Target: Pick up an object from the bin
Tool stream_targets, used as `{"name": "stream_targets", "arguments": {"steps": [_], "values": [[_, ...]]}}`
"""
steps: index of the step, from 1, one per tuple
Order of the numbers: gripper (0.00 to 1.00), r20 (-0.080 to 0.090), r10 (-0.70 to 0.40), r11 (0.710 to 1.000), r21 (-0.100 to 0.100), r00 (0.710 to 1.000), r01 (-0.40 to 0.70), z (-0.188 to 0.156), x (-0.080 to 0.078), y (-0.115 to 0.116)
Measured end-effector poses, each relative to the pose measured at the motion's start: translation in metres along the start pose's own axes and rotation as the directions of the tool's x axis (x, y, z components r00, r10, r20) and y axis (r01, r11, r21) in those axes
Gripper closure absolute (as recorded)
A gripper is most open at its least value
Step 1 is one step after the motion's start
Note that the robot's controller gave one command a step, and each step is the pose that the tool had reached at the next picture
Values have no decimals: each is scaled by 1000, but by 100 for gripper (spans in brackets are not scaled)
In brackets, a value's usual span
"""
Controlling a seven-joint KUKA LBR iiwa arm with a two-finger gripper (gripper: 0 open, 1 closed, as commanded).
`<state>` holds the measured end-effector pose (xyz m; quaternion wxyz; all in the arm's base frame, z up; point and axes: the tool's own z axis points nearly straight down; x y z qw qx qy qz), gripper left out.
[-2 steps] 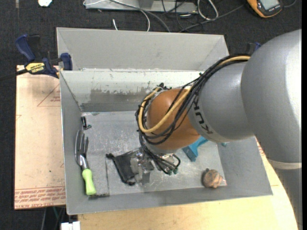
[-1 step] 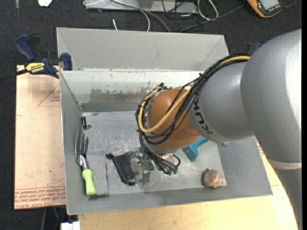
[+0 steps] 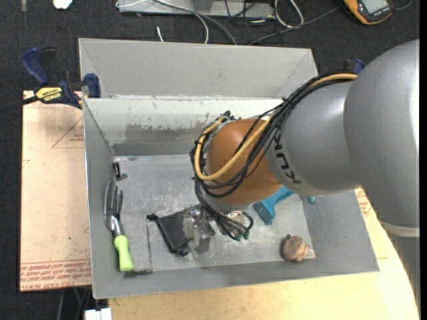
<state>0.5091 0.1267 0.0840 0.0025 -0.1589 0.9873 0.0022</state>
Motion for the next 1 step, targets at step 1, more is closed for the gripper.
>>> {"name": "stream_targets", "arguments": {"steps": [1], "values": [[100, -3, 1, 1000, -1, 1000, -1, -24, 1, 0]]}}
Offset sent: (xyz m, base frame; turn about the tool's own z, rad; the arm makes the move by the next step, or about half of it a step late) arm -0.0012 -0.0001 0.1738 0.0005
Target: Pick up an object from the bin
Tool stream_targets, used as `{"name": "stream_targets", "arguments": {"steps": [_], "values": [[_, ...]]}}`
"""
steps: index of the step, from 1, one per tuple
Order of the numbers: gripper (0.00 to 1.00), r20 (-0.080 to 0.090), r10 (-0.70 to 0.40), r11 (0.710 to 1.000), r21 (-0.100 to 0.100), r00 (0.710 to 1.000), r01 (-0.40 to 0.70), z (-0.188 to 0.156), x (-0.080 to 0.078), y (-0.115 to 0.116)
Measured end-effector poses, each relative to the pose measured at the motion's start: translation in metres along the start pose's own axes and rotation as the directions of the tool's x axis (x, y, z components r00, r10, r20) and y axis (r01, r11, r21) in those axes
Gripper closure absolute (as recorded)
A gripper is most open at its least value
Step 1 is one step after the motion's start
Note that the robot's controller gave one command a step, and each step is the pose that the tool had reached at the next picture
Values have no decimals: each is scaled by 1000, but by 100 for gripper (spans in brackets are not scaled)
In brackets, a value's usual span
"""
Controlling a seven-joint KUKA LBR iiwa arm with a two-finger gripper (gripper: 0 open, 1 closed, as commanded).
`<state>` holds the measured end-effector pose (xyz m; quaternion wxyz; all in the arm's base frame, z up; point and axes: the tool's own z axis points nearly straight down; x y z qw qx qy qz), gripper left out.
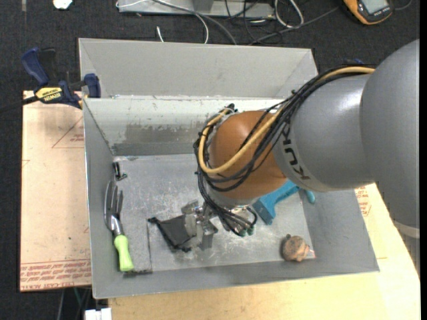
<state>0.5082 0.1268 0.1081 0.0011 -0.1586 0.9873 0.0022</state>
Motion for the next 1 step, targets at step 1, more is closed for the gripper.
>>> {"name": "stream_targets", "arguments": {"steps": [1], "values": [[100, -4, 0, 1000, 0, 1000, 0, -41, 1, 0]]}}
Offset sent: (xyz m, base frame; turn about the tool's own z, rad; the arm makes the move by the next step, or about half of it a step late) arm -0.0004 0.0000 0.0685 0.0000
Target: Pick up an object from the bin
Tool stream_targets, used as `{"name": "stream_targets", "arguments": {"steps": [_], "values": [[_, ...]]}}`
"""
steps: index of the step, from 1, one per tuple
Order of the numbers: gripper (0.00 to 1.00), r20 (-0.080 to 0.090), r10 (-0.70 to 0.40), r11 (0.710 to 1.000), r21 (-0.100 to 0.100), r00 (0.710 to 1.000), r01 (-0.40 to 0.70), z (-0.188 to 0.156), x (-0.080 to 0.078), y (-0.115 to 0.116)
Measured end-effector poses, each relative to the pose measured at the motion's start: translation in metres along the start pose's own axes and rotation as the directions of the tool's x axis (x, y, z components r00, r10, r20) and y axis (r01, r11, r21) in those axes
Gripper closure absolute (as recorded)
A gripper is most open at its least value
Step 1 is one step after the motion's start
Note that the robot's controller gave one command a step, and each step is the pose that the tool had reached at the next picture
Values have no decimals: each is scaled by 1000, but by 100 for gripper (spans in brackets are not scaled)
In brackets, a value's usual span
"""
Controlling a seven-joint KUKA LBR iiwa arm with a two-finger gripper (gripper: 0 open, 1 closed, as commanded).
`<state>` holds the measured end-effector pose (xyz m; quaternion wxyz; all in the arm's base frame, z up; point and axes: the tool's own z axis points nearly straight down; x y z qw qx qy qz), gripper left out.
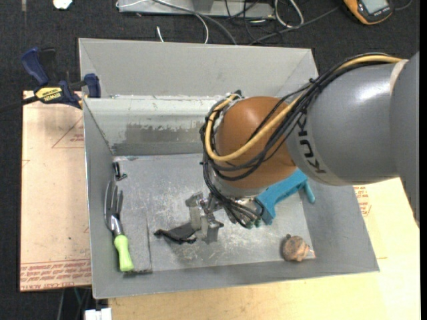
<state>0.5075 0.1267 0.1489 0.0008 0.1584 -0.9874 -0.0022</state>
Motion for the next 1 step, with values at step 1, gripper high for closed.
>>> {"name": "stream_targets", "arguments": {"steps": [1], "values": [[100, 5, 1, 1000, 0, 1000, -1, -26, -2, 0]]}}
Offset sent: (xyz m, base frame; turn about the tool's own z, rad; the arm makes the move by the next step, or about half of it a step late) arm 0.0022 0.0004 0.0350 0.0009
